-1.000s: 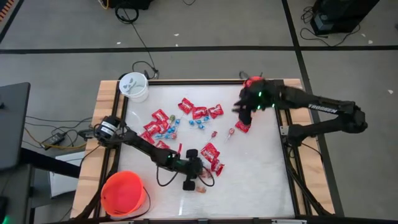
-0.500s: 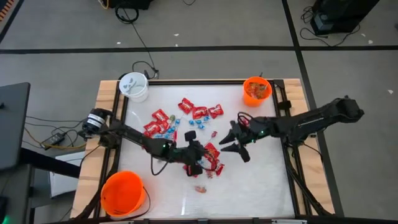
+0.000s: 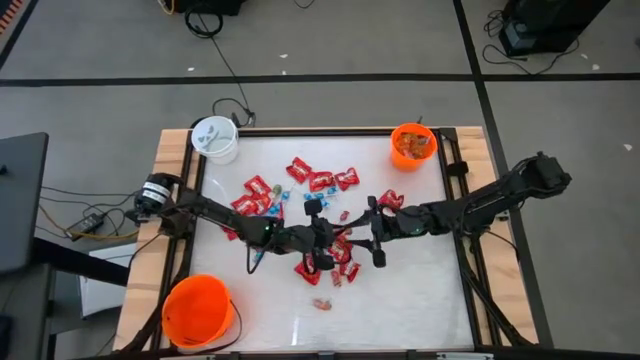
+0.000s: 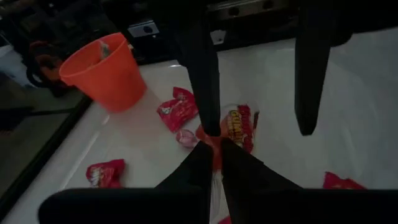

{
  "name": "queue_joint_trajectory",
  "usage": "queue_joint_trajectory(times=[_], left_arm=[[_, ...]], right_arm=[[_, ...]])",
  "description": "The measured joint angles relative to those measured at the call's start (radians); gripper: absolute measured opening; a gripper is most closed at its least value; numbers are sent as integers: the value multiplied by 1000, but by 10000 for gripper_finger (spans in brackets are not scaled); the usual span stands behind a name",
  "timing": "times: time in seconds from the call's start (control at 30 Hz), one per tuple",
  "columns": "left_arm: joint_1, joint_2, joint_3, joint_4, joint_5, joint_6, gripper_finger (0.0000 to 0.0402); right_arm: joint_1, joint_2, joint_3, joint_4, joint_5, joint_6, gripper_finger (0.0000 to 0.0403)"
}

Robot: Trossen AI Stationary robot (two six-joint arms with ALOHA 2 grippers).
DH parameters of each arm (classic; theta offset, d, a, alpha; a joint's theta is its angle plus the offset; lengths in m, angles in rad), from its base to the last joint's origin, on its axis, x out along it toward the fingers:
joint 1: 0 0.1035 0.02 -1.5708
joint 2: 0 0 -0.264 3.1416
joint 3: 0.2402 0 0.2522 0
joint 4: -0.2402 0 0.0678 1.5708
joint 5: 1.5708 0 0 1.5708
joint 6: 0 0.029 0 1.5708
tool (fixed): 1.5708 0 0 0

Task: Sort candy by brand, put in halloween buckets
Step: Put the top orange gummy into the top orange bucket

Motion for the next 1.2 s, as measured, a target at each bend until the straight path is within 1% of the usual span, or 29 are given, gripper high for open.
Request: queue_joint_trajectory(times=[0.07, 0.17, 0.3, 0.4, 0.47, 0.5, 0.63, 0.73, 0.9, 1.1, 1.2], left_arm=[[7, -2, 18, -14, 1, 7, 34], [15, -15, 66, -106, 5, 2, 34], [28, -38, 144, -248, 10, -60, 34], [19, -47, 171, -283, 55, -81, 34], [12, -47, 181, -278, 80, -77, 33], [7, -50, 181, -276, 79, -64, 32], [1, -52, 181, -290, 79, -64, 25], [-3, -52, 181, -294, 75, -65, 24], [-5, -52, 180, -290, 70, -66, 23], [-5, -47, 180, -282, 65, -46, 24], [-5, -44, 178, -283, 64, -46, 25]], right_arm=[[1, -6, 0, 6, 13, -8, 202], [3, -38, 0, 9, 31, -36, 199], [24, -118, 0, -29, 136, -131, 197], [40, -166, 1, -77, 211, -161, 197], [49, -184, 0, -81, 229, -164, 197], [51, -192, 0, -72, 218, -162, 197], [56, -202, 0, -109, 69, -80, 197], [59, -188, 0, -152, 4, -13, 197], [64, -169, 0, -132, -31, 16, 197], [64, -121, 0, -107, -47, 23, 195], [61, -96, 0, -83, -59, 36, 181]])
